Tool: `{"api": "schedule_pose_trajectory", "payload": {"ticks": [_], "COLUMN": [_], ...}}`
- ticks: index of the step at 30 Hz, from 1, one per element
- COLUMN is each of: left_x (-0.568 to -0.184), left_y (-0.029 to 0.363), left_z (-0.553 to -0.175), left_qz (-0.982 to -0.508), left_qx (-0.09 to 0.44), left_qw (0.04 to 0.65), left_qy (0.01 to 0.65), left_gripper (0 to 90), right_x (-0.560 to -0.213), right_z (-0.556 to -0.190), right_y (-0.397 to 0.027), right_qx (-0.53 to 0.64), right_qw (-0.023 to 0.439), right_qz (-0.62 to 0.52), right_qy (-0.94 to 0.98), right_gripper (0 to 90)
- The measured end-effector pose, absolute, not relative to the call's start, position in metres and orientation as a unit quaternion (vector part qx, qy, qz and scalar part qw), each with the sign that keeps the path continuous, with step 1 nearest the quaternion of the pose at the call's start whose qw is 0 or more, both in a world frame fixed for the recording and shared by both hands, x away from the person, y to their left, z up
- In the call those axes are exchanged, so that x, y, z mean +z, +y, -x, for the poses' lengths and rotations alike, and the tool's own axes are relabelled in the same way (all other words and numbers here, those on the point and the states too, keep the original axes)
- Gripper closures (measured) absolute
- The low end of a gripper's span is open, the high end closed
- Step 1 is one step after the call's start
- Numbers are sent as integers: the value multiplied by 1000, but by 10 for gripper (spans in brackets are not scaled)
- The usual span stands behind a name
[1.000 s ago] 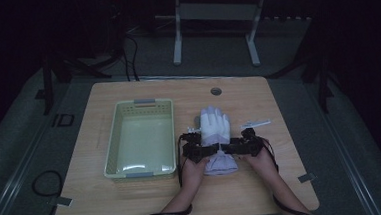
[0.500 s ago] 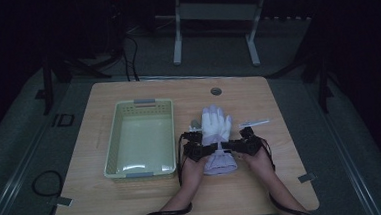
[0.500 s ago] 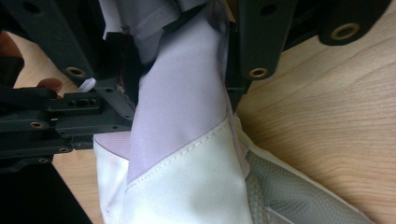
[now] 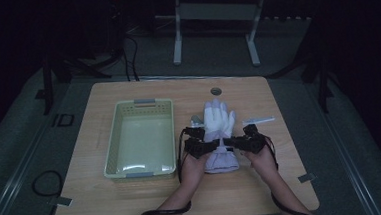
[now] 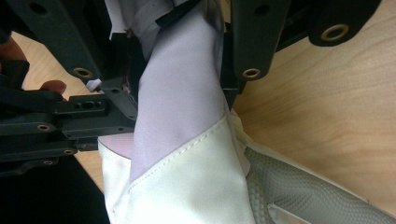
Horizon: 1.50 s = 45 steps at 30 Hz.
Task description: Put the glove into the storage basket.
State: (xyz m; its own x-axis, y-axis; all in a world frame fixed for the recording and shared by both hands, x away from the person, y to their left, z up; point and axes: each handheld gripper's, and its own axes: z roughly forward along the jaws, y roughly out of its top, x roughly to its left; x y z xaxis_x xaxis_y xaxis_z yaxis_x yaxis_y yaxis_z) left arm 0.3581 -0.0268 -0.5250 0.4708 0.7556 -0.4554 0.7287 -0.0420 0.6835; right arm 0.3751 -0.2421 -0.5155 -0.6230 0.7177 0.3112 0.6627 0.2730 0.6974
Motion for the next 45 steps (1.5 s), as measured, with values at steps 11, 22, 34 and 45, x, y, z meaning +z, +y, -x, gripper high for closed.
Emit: {"api": "schedule_pose_trajectory", "payload": {"ticks": [11,22,34,45], "left_x": [-488,-458,-433,-426], "left_y": [-19,6,45,80], "left_z": [-358,-353,-350,-348], "left_qz": [-731,-728,-724,-722], "left_qx": [34,54,79,92], "left_qw": [468,472,465,454], "left_qy": [496,494,503,514], "left_gripper": [620,620,620,620], "right_x": [-482,-455,-432,-428], "right_z": [-372,-373,-376,-382], "right_y": [-238,-215,-174,-136], "right_qx": [442,458,465,470], "right_qw": [45,50,56,49], "right_qz": [-422,-403,-380,-370], "right_qy": [790,791,797,800], "right_gripper": [802,802,802,802]}}
